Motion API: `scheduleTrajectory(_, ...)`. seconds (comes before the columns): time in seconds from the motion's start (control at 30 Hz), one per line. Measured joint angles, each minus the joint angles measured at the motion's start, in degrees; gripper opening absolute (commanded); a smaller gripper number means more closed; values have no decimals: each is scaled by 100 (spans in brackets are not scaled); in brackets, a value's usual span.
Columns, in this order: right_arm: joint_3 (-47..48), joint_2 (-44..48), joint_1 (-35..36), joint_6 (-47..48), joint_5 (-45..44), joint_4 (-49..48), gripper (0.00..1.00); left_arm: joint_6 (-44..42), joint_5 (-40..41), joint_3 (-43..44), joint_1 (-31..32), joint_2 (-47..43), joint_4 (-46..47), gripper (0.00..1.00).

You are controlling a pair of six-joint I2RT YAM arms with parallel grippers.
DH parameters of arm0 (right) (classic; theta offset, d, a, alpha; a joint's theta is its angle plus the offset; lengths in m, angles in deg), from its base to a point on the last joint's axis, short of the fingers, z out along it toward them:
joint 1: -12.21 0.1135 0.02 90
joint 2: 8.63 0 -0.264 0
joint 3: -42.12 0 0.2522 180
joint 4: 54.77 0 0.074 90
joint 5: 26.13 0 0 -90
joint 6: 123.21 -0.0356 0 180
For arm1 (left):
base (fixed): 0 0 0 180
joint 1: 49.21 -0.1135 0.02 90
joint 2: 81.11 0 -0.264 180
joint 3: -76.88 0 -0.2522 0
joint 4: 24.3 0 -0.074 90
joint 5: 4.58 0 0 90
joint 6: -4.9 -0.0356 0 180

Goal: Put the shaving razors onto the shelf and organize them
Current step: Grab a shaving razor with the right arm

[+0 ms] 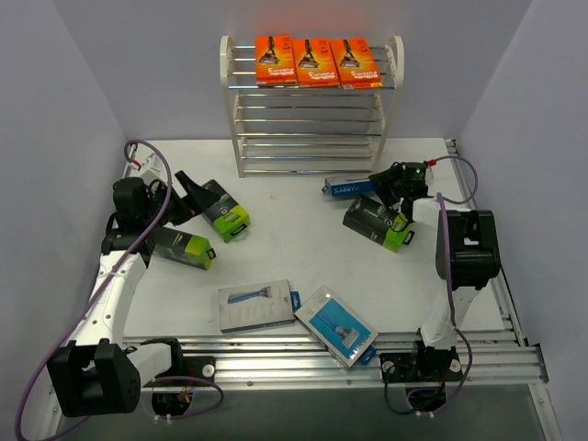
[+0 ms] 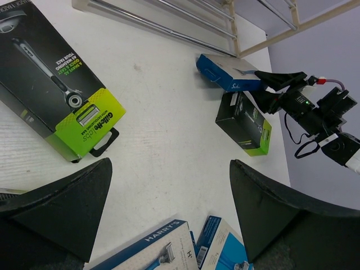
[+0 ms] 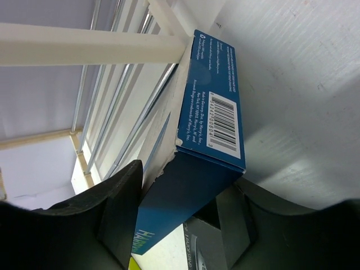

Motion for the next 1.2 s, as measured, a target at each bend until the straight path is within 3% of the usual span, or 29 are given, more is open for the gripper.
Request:
scheduleTrajectory(0.2,-278,315,7,-157,129,-85,8,-66,111,0,-2,0,-48,94)
scheduleTrajectory(0.37,-417,848,17,-256,216,-74,0,-92,197,0,-2,-2,-98,94)
scheduleTrajectory(0.87,-472,2201,92,170,271,743,0,-455,570,109,63,-81,-367,94)
scheduleTrajectory(1.03,-579,2789,205,409,531,1156,0,-909,844,280,719,-160,-546,94)
scheduleTrajectory(1.2,-595,3211,245,693,970,1528,0,-1840,1676,487,2146,-382,-846,94)
